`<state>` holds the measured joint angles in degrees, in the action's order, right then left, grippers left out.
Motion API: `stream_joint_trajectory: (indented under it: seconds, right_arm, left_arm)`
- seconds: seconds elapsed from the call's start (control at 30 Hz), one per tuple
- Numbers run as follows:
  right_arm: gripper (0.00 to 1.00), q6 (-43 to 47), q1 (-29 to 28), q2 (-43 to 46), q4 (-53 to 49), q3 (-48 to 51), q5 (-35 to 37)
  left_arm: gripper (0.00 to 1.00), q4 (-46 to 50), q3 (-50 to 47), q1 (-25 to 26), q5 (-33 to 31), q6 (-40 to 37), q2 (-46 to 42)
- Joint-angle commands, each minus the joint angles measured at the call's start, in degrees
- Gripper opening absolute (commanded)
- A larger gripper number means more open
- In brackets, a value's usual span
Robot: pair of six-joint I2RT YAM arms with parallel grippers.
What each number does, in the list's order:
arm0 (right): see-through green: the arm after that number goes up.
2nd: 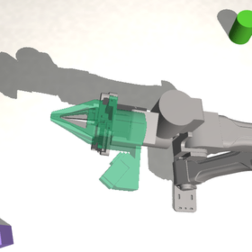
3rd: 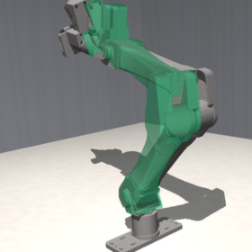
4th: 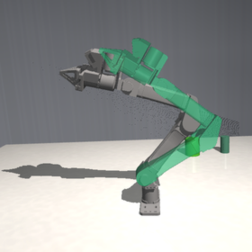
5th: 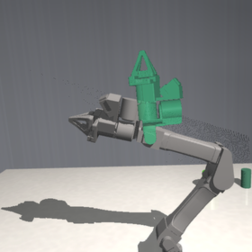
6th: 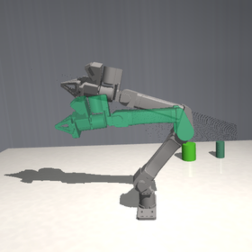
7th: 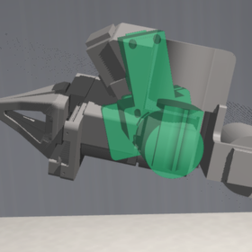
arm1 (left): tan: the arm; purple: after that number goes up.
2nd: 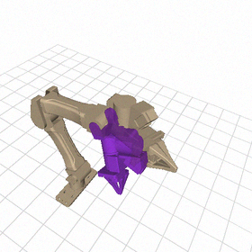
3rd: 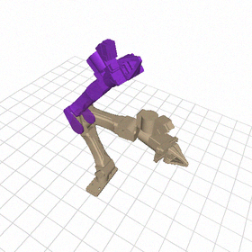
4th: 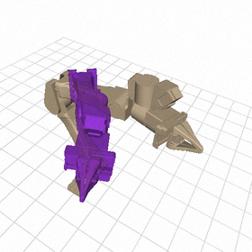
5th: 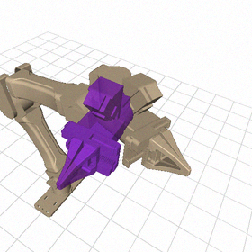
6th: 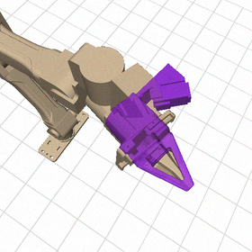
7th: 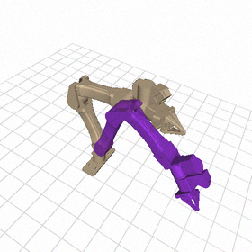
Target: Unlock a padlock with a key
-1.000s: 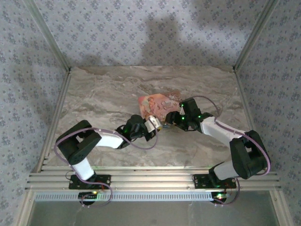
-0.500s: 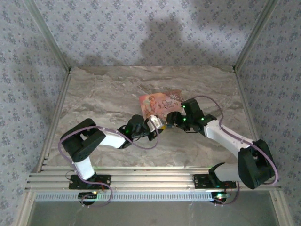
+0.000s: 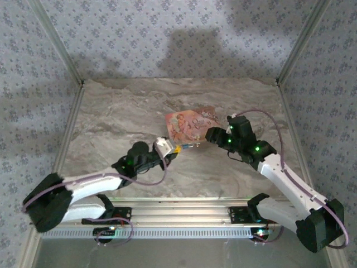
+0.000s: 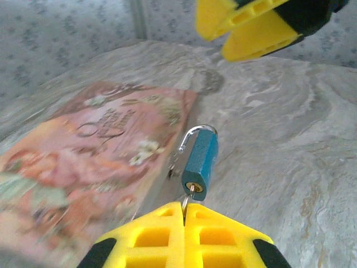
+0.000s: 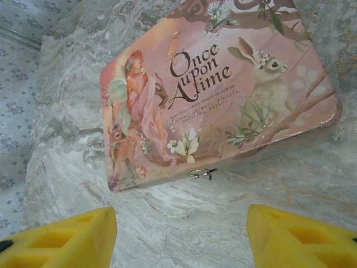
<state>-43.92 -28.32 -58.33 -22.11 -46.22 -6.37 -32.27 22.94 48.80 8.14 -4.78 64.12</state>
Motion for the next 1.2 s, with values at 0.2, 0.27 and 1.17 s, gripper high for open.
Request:
stream_joint_trajectory:
  seconds: [0.2, 0.27, 1.17]
  right_arm:
    - [0.64, 4.81, -6.52, -10.28, -0.38, -5.18, 2.40]
    - [0.64, 5.74, -7.99, -13.01, -0.21, -6.76, 2.75]
    - [1.00, 19.56, 9.01, -8.47, -7.10, -4.12, 18.97]
  left_arm:
    - [0.00, 24.71, -9.74, -16.22, -14.86, 19.14, -28.95]
    - [0.00, 27.24, -11.71, -22.52, -11.62, 22.73, -32.30]
    - [0.98, 33.21, 6.25, -39.91, -0.91, 23.54, -7.67]
